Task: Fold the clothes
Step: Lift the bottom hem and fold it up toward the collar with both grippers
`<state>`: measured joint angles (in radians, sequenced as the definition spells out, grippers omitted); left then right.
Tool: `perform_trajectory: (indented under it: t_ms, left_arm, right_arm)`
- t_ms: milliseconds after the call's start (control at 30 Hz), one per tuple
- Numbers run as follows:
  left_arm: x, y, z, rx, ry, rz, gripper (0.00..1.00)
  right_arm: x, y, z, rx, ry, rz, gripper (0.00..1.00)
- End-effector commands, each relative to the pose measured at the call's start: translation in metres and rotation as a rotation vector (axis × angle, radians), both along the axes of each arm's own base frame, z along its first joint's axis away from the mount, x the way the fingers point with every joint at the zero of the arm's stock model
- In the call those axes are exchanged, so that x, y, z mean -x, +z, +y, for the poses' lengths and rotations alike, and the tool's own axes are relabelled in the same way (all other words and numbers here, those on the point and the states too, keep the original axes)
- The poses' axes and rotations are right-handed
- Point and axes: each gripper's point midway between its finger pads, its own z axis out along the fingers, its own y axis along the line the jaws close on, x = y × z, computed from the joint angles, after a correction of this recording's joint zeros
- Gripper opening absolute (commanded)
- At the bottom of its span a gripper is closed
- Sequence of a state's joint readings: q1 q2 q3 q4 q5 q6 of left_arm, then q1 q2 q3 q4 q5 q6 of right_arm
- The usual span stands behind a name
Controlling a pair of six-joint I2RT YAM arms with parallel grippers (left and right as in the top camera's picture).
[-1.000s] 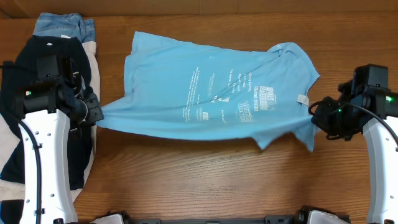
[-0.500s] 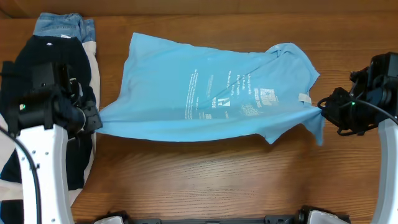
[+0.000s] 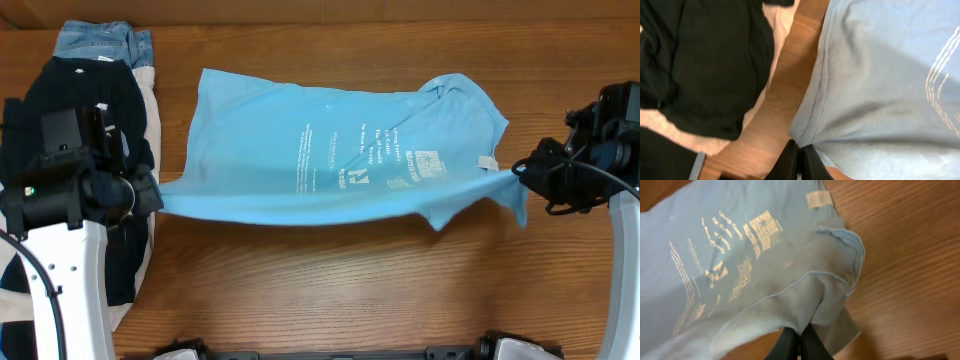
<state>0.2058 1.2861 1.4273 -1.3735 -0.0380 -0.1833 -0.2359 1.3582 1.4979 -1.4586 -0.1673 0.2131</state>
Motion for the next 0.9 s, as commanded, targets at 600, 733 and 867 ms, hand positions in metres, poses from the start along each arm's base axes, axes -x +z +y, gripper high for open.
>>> perform_trajectory:
  t_ms: [600, 733, 867]
  left_arm:
    - [-0.067, -0.082, 0.016, 0.019, 0.002, 0.065, 0.04]
    - [-0.078, -0.093, 0.014, 0.018, -0.01, 0.068, 0.04]
    - [-0.088, -0.104, 0.01, 0.018, -0.026, 0.074, 0.04]
  right_arm:
    - [-0.064, -0.055, -0.011, 0.009, 0.05, 0.04, 0.04]
    - [-0.07, -0.076, -0.007, -0.002, 0.064, 0.096, 0.04]
    - [-0.076, -0.093, -0.009, -0.009, 0.067, 0.135, 0.04]
